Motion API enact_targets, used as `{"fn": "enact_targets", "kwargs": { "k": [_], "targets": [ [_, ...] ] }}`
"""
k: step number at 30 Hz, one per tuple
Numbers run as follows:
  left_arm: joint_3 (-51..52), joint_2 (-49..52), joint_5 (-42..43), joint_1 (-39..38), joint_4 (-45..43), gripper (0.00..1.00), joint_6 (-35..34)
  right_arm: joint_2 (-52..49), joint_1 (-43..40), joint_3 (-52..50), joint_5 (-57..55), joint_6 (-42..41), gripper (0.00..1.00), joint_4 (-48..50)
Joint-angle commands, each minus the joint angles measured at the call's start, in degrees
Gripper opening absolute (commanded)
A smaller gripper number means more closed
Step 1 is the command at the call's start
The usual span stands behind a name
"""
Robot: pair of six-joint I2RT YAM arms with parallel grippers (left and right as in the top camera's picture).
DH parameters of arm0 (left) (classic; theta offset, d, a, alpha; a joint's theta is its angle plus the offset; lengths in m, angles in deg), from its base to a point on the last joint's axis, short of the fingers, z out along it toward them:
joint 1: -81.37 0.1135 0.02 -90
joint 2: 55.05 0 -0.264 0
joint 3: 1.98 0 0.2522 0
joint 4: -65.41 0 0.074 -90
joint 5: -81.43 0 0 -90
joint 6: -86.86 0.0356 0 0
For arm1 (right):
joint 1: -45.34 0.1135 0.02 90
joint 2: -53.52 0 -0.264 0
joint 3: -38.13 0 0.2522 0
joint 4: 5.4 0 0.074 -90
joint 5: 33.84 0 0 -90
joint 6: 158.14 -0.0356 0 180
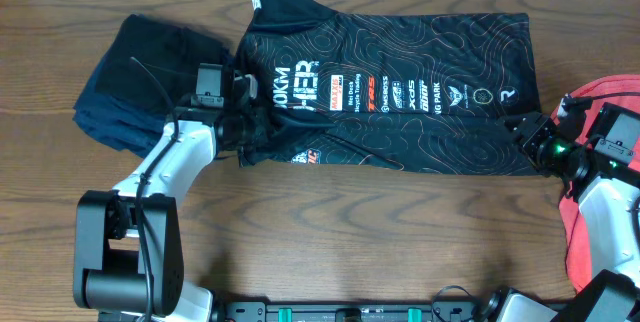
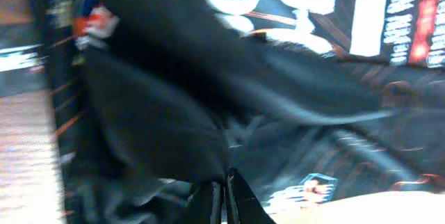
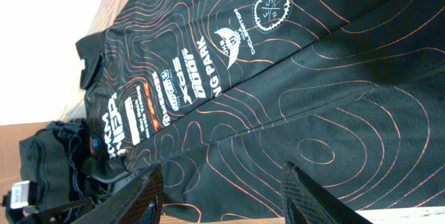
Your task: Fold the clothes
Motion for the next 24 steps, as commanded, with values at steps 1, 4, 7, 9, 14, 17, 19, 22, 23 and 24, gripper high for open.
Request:
{"fn": "enact_targets", "kwargs": {
  "k": [1,4,7,9,14,17,19,22,23,24],
  "targets": [
    [-3.17,-1.33,6.05,-0.11,-2.10,0.06,-3.63,0.76,0.44,0.81,0.83,1.25,0.52,-0.11],
    [-3.98,-1.33,6.08,-0.11,-4.59,0.06,-5.18,0.76,0.44,0.81,0.74,1.25,0.52,-0.09],
    [-4.00,-1.33,6.03,-0.11,-9.05,0.06,-7.96,0.76,0.44,0.81,-0.17,1.25,0.52,-0.11],
    [-4.00,-1.31,5.97,-0.11,-12.85,0.06,-9.42,0.76,0.44,0.81,-0.48,1.25,0.52,-0.11],
    [-4.00,-1.25,1.29,-0.20,-17.90,0.06,-11.13,0.76,0.44,0.81,-0.46,1.25,0.52,-0.11],
    [-3.98,-1.20,-1.42,-0.39,-19.82,0.06,-11.10,0.76,0.44,0.81,-0.46,1.25,0.52,-0.11],
    [-3.98,-1.20,-1.38,-0.39,-20.94,0.13,-11.21,0.76,0.44,0.81,-0.46,1.22,0.52,-0.11],
    [-3.98,-1.22,0.39,-0.39,-18.99,0.28,-12.17,0.76,0.44,0.81,-0.44,1.22,0.52,-0.13],
    [-3.98,-1.22,1.73,-0.39,-16.83,0.29,-12.17,0.76,0.44,0.81,-0.46,1.25,0.52,-0.31],
    [-3.98,-1.22,3.26,-0.42,-14.05,0.29,-12.15,0.76,0.44,0.81,-0.46,1.25,0.53,-0.50]
  ]
}}
